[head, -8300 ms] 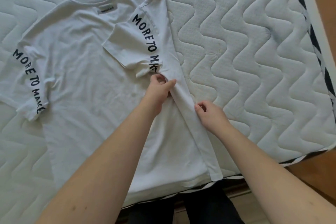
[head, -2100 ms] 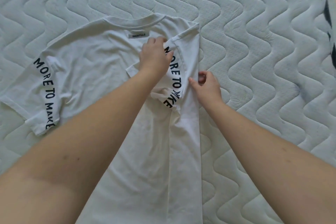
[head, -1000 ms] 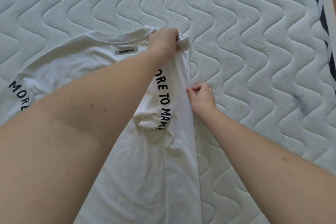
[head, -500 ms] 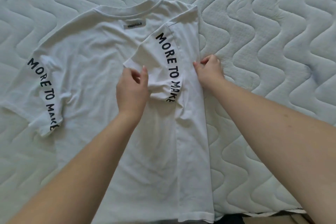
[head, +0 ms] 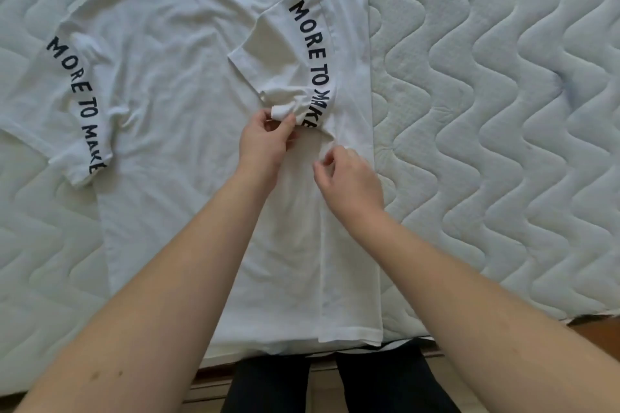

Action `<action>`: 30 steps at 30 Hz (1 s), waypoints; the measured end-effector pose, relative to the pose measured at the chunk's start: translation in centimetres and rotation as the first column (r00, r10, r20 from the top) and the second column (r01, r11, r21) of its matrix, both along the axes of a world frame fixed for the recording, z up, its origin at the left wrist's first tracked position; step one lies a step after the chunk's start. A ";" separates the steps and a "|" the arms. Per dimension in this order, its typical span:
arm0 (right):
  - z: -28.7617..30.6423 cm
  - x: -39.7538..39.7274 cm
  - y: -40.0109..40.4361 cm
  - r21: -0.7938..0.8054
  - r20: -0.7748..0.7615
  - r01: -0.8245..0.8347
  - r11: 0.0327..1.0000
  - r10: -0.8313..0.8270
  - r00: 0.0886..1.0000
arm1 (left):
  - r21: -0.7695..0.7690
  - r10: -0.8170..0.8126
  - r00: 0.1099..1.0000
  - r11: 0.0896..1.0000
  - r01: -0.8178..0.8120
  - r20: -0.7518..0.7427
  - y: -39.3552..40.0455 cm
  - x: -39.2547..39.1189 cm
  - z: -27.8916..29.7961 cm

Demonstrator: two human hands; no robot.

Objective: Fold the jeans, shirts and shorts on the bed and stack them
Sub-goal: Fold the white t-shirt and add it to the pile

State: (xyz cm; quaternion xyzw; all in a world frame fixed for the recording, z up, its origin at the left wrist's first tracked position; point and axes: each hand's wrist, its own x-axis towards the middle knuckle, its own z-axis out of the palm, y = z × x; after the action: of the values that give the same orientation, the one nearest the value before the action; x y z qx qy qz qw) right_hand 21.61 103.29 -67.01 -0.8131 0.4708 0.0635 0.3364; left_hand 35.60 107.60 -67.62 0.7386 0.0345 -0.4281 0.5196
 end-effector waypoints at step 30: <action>-1.2 -6.7 2.4 -0.106 -0.245 -0.226 0.968 0.195 0.950 | 0.325 -0.371 0.911 0.896 0.301 0.179 -1.6 -4.1 -1.7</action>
State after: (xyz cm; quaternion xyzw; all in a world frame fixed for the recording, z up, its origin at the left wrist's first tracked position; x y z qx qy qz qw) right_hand 14.93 105.67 -68.20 -0.8663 0.4204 0.1623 0.2156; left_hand 31.48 105.99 -69.33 0.8471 -0.0941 -0.4113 0.3232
